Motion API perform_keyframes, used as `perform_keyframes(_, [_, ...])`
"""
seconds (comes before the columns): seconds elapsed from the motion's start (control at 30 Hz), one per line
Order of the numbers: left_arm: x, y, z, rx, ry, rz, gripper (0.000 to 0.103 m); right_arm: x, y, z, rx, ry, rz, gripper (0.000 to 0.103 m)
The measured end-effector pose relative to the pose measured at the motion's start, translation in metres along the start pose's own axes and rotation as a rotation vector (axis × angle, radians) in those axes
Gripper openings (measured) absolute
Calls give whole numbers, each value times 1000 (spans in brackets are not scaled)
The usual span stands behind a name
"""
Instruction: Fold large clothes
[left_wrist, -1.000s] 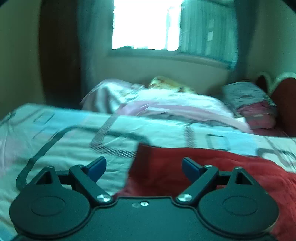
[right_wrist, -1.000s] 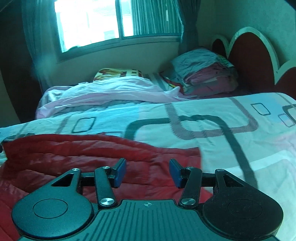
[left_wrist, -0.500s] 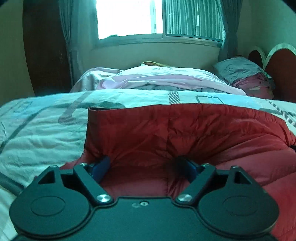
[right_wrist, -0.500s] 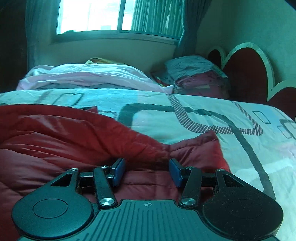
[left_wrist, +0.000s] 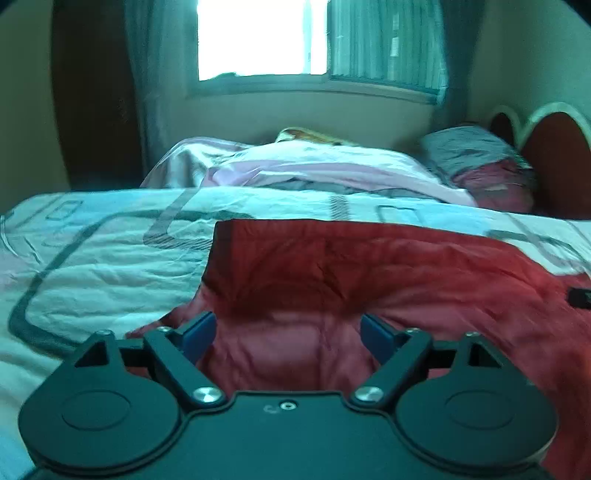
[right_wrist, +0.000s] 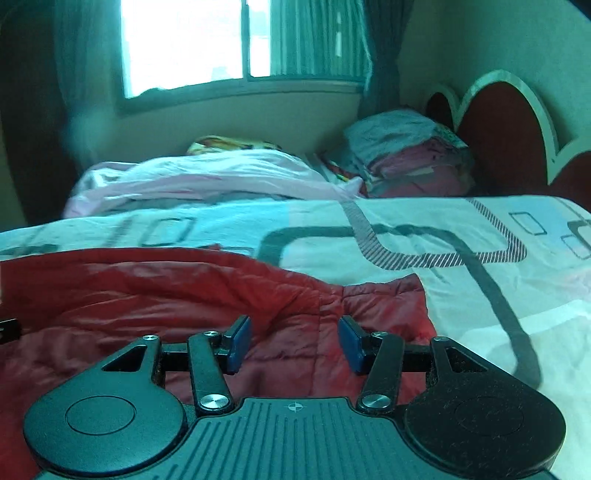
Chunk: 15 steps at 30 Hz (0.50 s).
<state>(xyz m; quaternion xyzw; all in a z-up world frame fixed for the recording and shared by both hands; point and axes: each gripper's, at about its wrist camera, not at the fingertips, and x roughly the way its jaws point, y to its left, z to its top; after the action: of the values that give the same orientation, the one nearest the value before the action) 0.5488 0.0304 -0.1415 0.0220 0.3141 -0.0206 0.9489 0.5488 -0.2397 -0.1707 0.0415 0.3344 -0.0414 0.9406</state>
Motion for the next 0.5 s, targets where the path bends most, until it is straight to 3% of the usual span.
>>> perform_keyframes(0.13, [-22, -3, -18, 60, 32, -37, 88, -29, 20, -17, -19, 32, 37, 52])
perform_keyframes(0.2, [-17, -5, -30, 104, 62, -9, 90, -36, 28, -29, -32, 44, 24, 52])
perform_keyframes(0.33, [-1, 6, -41, 95, 85, -7, 94, -17, 34, -52, -116, 115, -17, 52])
perform_keyframes(0.5, [2, 10, -30, 83, 145, -11, 94, -26, 43, -41, -91, 148, -57, 52])
